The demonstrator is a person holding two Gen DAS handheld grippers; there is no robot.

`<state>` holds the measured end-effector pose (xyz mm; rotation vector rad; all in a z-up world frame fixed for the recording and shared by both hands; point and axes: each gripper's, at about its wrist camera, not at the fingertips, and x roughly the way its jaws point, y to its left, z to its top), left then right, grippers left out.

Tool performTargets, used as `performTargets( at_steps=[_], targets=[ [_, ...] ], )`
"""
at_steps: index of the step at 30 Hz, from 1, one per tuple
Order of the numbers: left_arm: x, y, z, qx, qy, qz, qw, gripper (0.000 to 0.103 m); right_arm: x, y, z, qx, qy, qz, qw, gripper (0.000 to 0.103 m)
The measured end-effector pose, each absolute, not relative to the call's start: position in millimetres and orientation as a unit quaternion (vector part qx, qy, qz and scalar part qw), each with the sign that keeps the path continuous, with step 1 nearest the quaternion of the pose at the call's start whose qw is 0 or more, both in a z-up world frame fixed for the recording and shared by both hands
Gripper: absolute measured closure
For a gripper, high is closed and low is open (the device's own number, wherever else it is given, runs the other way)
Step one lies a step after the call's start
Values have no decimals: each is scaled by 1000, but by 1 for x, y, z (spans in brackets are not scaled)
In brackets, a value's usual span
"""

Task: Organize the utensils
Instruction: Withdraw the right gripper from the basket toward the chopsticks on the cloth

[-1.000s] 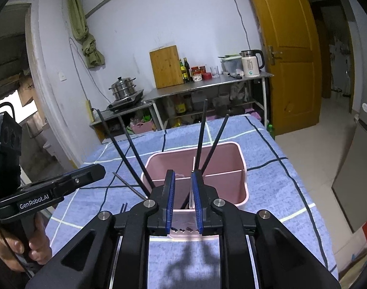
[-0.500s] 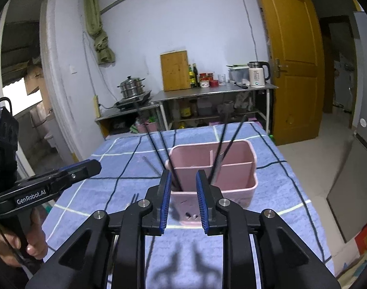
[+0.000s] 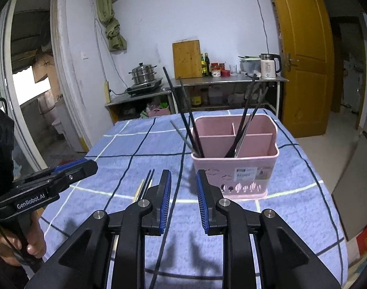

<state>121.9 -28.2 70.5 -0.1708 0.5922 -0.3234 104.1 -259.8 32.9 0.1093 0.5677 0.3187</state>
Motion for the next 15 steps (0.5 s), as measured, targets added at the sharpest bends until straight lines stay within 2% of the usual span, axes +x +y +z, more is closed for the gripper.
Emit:
performTargets(
  at_steps=[15],
  targets=[
    [110,-4,37,-94,312,-128,936,70,97,-236,5,48,309,178,933,81]
  ],
)
